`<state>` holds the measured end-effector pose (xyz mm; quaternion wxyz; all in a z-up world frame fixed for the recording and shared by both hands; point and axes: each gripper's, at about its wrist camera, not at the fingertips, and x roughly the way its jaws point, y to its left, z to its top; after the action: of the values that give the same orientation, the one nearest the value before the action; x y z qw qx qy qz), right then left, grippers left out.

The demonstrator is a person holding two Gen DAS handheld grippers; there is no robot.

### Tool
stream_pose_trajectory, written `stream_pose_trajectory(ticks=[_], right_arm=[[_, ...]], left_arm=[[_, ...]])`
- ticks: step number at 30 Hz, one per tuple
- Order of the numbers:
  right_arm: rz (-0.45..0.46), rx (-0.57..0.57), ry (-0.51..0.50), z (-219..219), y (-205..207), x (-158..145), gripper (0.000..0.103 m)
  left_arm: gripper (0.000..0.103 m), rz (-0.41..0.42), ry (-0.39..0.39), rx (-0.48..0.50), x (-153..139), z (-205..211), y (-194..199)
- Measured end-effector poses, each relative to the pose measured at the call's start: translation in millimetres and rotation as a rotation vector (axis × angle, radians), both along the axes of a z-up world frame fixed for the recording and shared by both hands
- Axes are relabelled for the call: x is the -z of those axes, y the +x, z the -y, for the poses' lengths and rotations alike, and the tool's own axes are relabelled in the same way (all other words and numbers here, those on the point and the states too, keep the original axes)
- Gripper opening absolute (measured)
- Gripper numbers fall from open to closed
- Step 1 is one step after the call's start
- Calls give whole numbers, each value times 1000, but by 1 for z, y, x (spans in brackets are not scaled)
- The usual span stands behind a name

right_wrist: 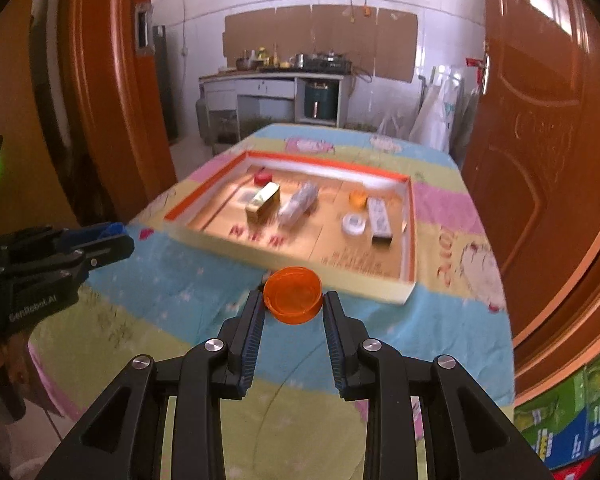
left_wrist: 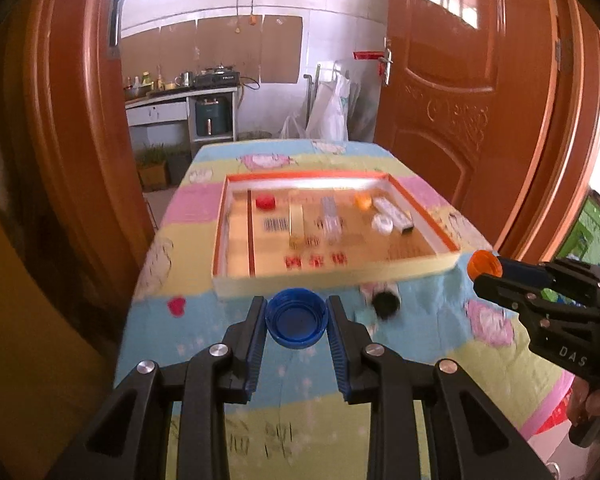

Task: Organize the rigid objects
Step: 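Carry the blue cap with the left gripper while the right gripper carries the orange cup to the tray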

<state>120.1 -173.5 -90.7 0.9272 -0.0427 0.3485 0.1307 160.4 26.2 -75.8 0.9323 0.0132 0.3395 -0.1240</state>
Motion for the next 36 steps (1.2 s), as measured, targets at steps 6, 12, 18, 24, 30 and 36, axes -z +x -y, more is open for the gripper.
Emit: stream_pose_trajectory(ticks=[6,12,18,24,30,36], right_arm=[[15,-15,28,7,28,-18,31],[12,-21,23,11,68,-25,31],[-18,-20,26,16,111,-17,31],[-50,-25,28,21,151,-6,31],[-70,-41,37,20,179,-3,31],[-116,-50,47,15,217,-2,31]], left_arm=[[30,10,17,-17,-22,3,38],[30,-14,18,-35,-25,4,81],[30,-66,0,-38,-17,7,119],[30,-92,-10,-40,-12,7,142],[30,-114,-3,-46,-5,7,159],[30,-142,12,-44,7,8,171]])
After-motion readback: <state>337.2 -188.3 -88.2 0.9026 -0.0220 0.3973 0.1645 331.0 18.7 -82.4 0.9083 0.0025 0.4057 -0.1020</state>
